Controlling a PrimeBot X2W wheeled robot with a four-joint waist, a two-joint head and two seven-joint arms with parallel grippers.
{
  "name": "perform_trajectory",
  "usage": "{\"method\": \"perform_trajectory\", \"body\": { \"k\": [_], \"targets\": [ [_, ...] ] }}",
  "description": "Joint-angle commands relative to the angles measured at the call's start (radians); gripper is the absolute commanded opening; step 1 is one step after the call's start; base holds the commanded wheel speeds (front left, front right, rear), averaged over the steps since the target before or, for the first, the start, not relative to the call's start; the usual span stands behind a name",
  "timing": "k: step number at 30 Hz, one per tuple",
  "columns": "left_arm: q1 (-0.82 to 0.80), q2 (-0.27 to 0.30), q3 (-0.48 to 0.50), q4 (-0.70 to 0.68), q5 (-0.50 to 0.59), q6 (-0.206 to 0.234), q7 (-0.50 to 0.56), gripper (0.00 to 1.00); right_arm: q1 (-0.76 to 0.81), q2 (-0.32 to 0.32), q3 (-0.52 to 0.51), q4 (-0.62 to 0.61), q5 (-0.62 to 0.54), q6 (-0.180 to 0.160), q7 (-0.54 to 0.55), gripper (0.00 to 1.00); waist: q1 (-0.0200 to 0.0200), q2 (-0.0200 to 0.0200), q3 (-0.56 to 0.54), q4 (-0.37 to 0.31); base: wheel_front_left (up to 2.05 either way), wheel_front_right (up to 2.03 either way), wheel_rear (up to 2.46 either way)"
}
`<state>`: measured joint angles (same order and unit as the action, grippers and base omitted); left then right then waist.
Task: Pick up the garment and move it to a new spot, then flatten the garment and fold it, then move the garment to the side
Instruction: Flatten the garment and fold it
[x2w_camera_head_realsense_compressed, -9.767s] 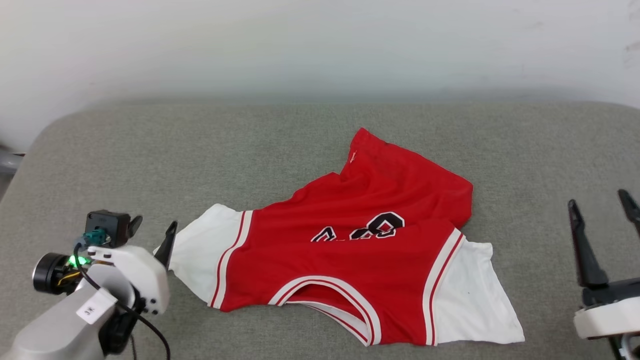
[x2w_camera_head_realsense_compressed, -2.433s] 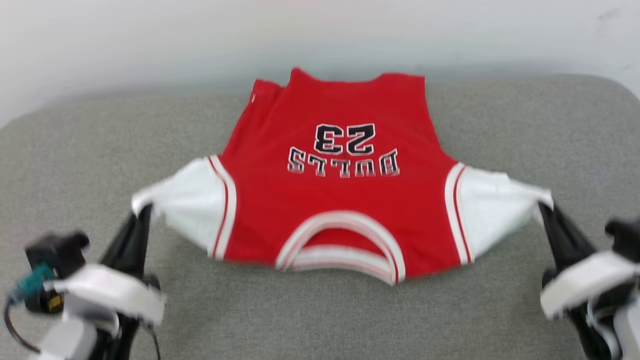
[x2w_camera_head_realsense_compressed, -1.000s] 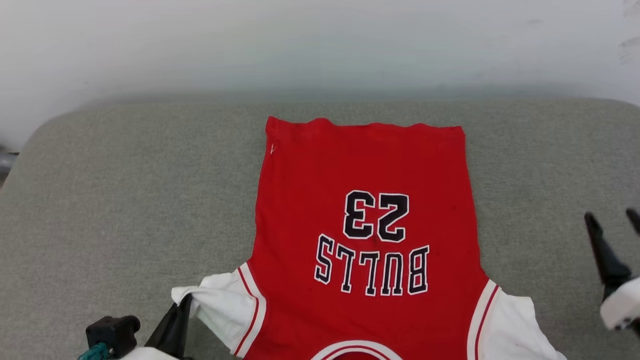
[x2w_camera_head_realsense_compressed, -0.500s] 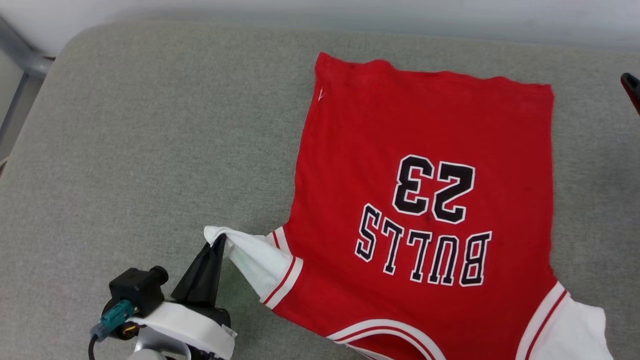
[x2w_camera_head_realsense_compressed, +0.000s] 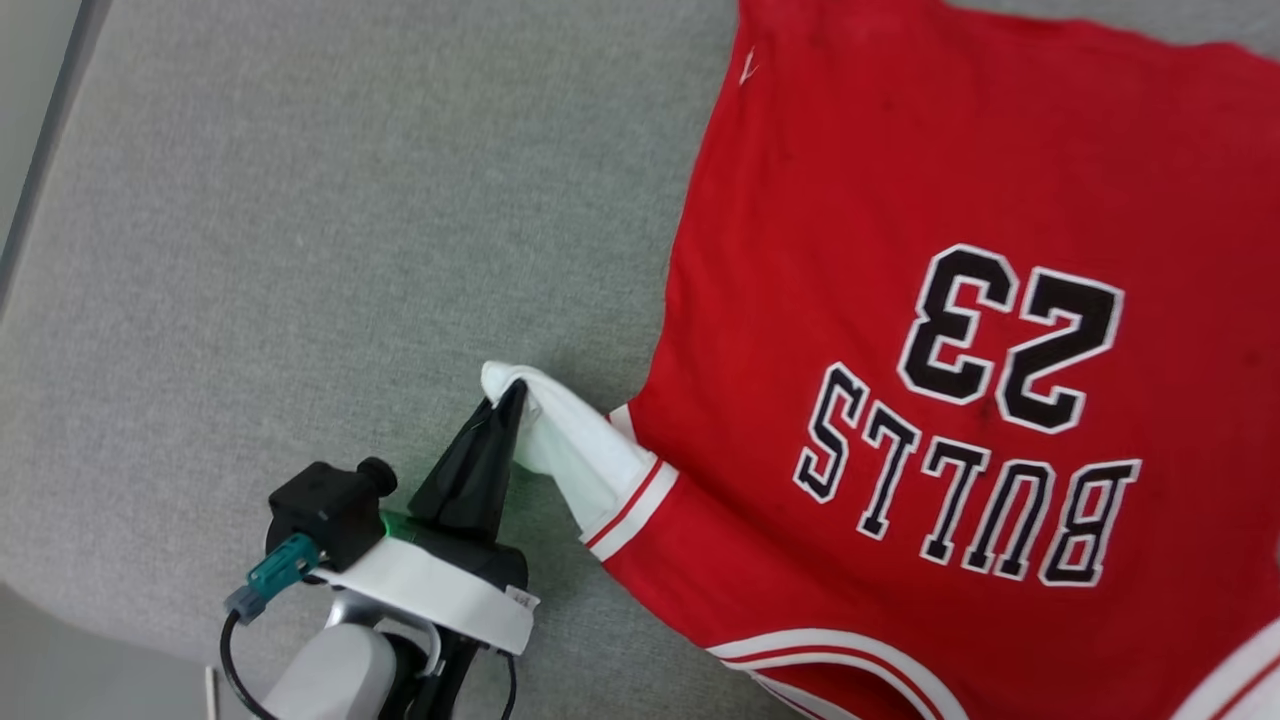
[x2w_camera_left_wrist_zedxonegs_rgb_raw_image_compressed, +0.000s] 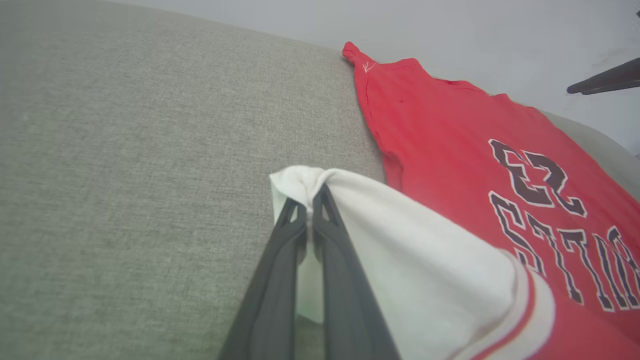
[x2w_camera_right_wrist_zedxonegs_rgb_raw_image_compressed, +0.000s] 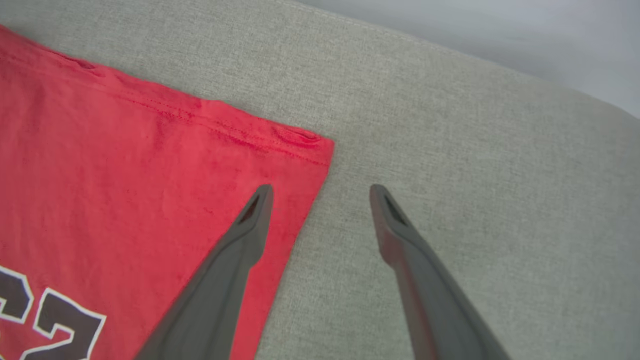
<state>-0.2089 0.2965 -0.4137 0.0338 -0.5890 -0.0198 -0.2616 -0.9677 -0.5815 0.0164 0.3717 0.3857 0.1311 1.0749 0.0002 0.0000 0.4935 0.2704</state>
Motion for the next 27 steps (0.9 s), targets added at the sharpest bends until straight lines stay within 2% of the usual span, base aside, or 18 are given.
{"method": "perform_trajectory", "body": {
  "k": [1, 5, 12, 13, 14, 15, 21, 27],
  "targets": [
    [-0.019, -0.012, 0.005, 0.002, 0.010, -0.011, -0.005, 0.00, -0.015, 0.010, 0.000, 0.008, -0.025, -0.001, 0.007, 1.00, -0.0002, 0.0000, 0.058, 0.042, 0.00, 0.00, 0.00],
    [-0.041, -0.044, 0.016, 0.020, 0.029, -0.038, -0.005, 0.00, -0.013, 0.029, -0.020, 0.038, -0.070, -0.001, -0.011, 1.00, -0.0002, 0.0000, 0.087, 0.066, 0.00, 0.00, 0.00],
    [-0.035, -0.075, 0.046, 0.056, 0.057, -0.069, -0.005, 0.00, 0.131, 0.010, 0.011, 0.110, -0.073, 0.000, 0.040, 1.00, -0.0002, 0.0000, 0.076, 0.069, 0.00, 0.00, 0.00],
    [-0.032, -0.077, 0.051, 0.061, 0.061, -0.070, -0.005, 0.00, 0.139, -0.001, 0.009, 0.109, -0.077, -0.001, 0.042, 0.38, -0.0002, 0.0000, 0.071, 0.068, 0.00, 0.00, 0.00],
    [-0.029, -0.080, 0.054, 0.063, 0.062, -0.074, -0.005, 0.00, 0.142, -0.010, 0.003, 0.106, -0.081, -0.001, 0.038, 0.07, -0.0002, 0.0000, 0.067, 0.066, 0.00, 0.00, 0.00],
    [-0.027, -0.082, 0.058, 0.065, 0.066, -0.075, -0.005, 0.00, 0.144, -0.019, 0.001, 0.100, -0.086, -0.001, 0.030, 0.00, -0.0002, 0.0000, 0.063, 0.063, 0.00, 0.00, 0.00],
    [-0.008, -0.094, 0.076, 0.082, 0.078, -0.086, -0.005, 0.00, 0.109, -0.022, -0.006, 0.052, -0.086, -0.001, -0.052, 0.00, -0.0002, 0.0000, 0.031, 0.043, 0.00, 0.00, 0.00],
    [0.021, -0.088, 0.088, 0.105, 0.094, -0.092, -0.005, 0.00, 0.113, -0.034, 0.032, 0.025, -0.035, -0.001, -0.155, 0.00, -0.0002, 0.0000, -0.044, 0.010, 0.00, 0.00, 0.00]
  ]
}}
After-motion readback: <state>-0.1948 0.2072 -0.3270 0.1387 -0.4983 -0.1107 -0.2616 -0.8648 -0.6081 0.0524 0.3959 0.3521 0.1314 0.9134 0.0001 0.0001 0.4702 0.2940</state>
